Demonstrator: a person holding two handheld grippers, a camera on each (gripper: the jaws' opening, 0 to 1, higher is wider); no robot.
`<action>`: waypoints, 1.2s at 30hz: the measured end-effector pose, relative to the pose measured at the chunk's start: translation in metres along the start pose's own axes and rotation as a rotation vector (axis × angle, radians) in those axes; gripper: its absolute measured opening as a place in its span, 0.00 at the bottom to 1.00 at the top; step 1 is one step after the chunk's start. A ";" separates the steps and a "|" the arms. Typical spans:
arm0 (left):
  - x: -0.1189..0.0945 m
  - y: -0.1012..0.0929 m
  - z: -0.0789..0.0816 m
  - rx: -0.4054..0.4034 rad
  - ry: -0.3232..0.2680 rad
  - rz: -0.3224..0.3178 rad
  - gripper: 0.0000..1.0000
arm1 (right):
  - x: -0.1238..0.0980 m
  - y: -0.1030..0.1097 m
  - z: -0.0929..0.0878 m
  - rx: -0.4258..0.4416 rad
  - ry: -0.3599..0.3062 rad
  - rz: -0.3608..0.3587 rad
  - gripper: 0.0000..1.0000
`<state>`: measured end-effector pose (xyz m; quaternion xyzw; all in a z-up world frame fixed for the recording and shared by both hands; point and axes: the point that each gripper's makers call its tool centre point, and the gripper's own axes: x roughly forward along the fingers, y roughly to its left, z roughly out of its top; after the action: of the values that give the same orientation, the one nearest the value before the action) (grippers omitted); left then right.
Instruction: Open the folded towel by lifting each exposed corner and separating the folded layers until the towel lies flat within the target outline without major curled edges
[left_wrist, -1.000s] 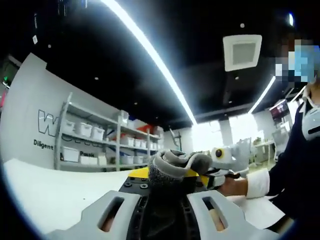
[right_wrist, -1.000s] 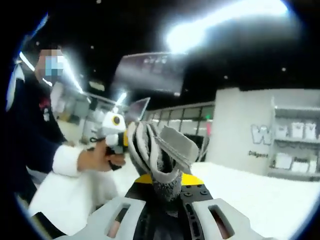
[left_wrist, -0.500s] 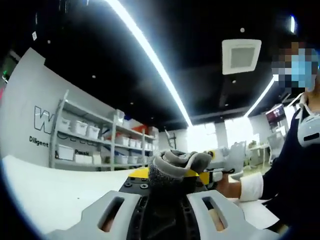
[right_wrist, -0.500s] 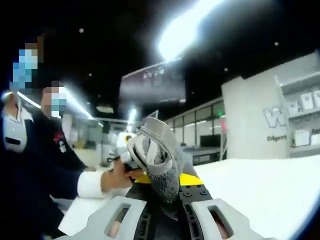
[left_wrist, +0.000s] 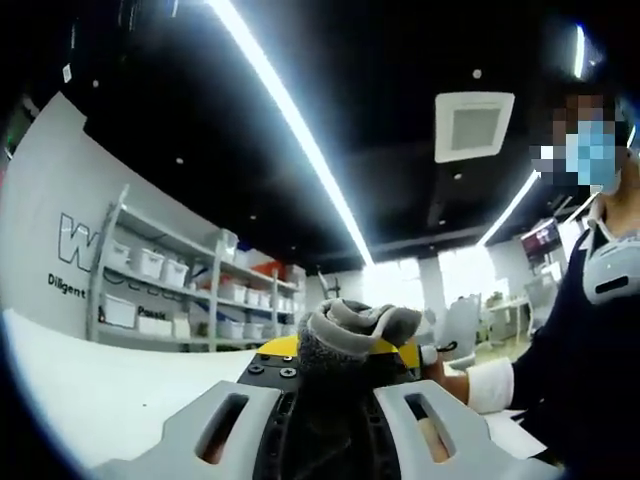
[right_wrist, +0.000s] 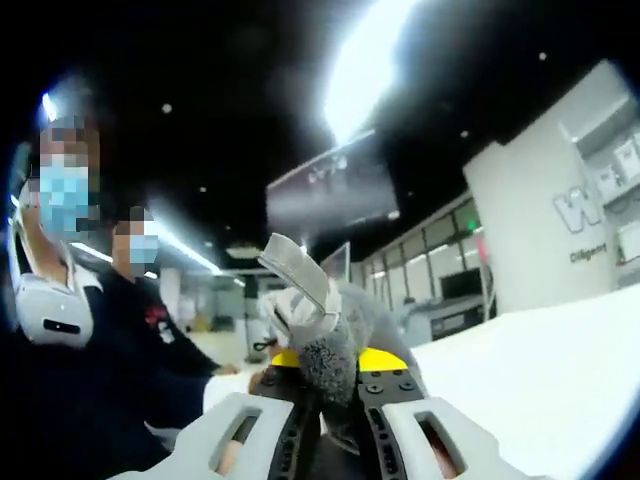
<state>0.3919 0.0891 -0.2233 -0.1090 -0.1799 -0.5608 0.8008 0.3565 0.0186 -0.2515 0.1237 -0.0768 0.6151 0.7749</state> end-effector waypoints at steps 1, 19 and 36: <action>0.000 -0.001 0.001 0.002 -0.002 -0.004 0.10 | 0.000 0.001 0.002 0.002 -0.006 0.005 0.03; 0.000 -0.057 0.016 -0.047 -0.030 -0.202 0.09 | -0.005 0.038 0.021 0.085 -0.095 0.204 0.04; -0.006 -0.086 0.022 -0.124 -0.053 -0.348 0.08 | -0.006 0.059 0.024 0.116 -0.099 0.336 0.04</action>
<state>0.3055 0.0726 -0.2081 -0.1399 -0.1824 -0.6978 0.6784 0.2986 0.0184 -0.2242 0.1838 -0.0988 0.7322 0.6483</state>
